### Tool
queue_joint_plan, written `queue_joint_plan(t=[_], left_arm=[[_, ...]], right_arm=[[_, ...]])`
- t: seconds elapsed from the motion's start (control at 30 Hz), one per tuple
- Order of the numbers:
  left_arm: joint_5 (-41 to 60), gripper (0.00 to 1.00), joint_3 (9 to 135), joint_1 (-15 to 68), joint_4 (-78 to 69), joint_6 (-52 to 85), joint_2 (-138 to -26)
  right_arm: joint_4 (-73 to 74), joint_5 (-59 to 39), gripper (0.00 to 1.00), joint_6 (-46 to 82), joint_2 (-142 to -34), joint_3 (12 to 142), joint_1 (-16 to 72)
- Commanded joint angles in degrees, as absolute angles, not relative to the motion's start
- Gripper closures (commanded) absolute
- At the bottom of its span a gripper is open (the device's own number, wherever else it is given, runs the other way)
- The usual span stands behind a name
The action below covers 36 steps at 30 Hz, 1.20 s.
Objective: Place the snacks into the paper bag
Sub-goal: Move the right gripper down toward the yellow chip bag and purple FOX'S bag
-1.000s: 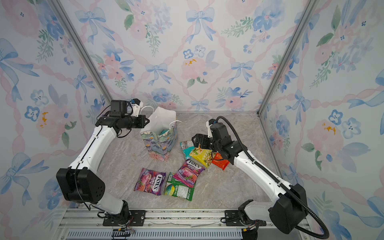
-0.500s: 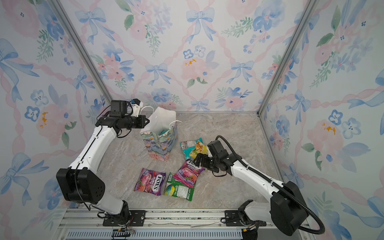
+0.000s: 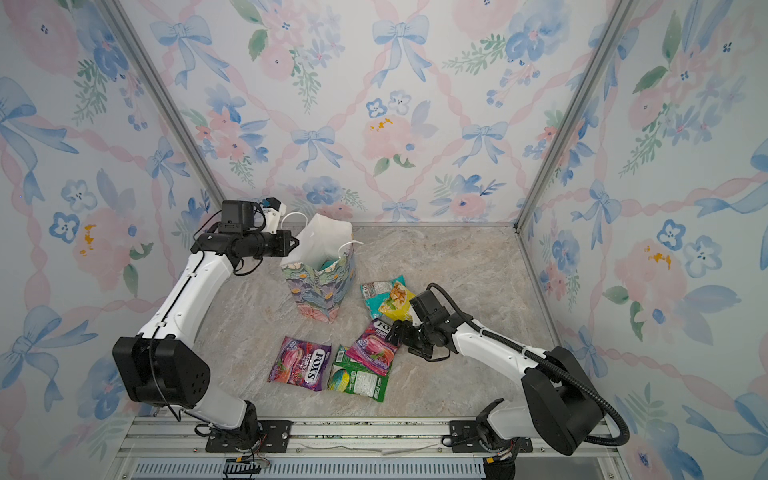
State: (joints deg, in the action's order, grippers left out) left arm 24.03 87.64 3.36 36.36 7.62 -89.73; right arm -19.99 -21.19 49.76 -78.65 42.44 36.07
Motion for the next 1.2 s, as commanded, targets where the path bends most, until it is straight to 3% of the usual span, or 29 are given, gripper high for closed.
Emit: queue_joint_plan(t=[0.0, 0.83, 1.17], left_arm=[[23.82, 1.0, 86.92, 3.6, 36.92, 7.5, -89.1], [24.61, 1.0, 87.04, 3.61, 36.95, 7.65, -89.56], [24.61, 1.0, 87.02, 3.6, 36.91, 7.57, -88.54]], right_arm=[[-17.72, -23.8, 0.15, 50.87, -80.99, 41.68, 36.65], [-3.15, -24.96, 0.33, 58.61, -87.26, 38.78, 36.65], [-0.47, -24.34, 0.57, 60.28, -87.97, 38.08, 36.56]])
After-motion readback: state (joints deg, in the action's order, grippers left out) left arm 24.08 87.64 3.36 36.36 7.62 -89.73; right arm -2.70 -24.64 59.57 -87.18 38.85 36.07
